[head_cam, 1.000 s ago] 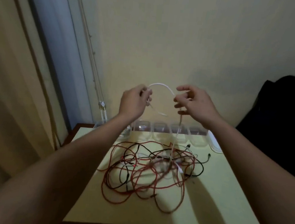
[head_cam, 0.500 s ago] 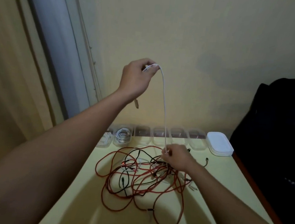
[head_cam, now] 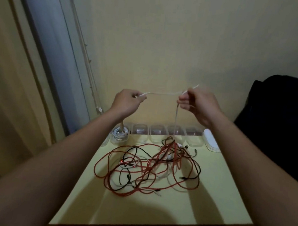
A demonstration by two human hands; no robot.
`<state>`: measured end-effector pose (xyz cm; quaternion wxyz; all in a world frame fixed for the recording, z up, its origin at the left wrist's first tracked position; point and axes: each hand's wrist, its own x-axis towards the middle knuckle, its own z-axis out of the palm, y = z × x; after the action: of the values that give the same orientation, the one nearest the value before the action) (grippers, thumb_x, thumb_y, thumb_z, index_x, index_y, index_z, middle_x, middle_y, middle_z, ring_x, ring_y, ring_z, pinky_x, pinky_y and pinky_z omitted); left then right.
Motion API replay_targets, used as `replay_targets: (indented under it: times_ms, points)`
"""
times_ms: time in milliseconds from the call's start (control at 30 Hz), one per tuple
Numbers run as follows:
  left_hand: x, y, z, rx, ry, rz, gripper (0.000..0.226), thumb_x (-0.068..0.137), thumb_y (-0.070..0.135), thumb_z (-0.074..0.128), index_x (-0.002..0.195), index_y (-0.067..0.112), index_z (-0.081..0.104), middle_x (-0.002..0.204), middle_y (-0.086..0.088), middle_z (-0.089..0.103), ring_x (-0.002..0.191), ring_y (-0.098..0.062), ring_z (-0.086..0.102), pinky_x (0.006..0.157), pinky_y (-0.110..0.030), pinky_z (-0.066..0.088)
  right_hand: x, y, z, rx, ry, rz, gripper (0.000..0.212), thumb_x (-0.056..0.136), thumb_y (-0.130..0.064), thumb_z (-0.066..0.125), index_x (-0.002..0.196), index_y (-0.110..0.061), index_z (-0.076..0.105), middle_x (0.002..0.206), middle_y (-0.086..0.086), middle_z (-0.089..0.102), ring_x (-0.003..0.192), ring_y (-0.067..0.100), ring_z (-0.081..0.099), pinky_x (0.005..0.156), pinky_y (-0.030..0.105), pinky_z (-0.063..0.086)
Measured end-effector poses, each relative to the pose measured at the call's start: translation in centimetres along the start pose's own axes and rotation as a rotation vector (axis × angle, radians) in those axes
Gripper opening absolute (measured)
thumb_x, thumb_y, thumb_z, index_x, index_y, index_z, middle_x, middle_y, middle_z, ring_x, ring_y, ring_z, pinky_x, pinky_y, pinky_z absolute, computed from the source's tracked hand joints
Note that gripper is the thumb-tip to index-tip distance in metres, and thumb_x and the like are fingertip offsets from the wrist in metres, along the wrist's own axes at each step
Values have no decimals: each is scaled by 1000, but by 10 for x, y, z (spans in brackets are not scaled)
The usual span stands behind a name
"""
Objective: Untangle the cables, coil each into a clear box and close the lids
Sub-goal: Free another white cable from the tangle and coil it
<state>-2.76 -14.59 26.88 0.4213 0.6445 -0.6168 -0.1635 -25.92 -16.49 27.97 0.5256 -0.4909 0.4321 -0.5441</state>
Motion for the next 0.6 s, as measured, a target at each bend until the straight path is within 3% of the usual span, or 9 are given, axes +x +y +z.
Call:
replay_targets:
  times_ms: [200, 267, 400, 467, 533, 600]
  points:
    - [-23, 5, 29, -147, -309, 18, 32, 84, 43, 76, 112, 27, 75, 109, 5, 71, 98, -10, 63, 80, -26, 48, 2, -40, 16, 276, -113, 27, 21, 104, -14, 44, 91, -6, 59, 68, 4, 72, 71, 18, 75, 63, 23, 58]
    - [-31, 8, 43, -190, -394, 30, 38, 78, 45, 82, 110, 27, 75, 101, 7, 71, 86, -3, 62, 73, -22, 47, -2, -41, 21, 274, -145, 43, 23, 105, -14, 42, 91, -6, 59, 66, 4, 72, 70, 17, 75, 63, 22, 58]
    - [-33, 7, 69, -235, -333, 56, 25, 82, 46, 78, 89, 22, 77, 81, 8, 72, 79, -11, 63, 71, -28, 45, -8, -30, 21, 291, -202, 121, 25, 105, -15, 43, 90, -5, 60, 68, 5, 72, 72, 18, 76, 63, 22, 59]
    - [-30, 6, 75, -213, -270, 62, 29, 84, 44, 75, 80, 15, 76, 70, -2, 67, 69, -13, 55, 67, -32, 42, -14, -25, 19, 235, -195, 117, 25, 106, -17, 45, 90, -6, 61, 71, 5, 73, 71, 18, 75, 59, 21, 58]
    - [-27, 6, 77, -224, -218, 41, 34, 82, 47, 74, 80, 13, 76, 73, -12, 68, 69, -14, 53, 67, -33, 42, -21, -16, 15, 53, -97, -11, 22, 103, -17, 49, 90, -7, 63, 73, 7, 71, 64, 20, 70, 53, 23, 53]
    - [-24, 10, 73, -259, -167, 14, 33, 81, 48, 75, 82, 16, 79, 63, -1, 66, 62, -9, 51, 63, -28, 39, -29, 8, 7, -213, 52, -191, 18, 97, -15, 54, 88, -8, 67, 71, 9, 69, 58, 21, 61, 49, 26, 47]
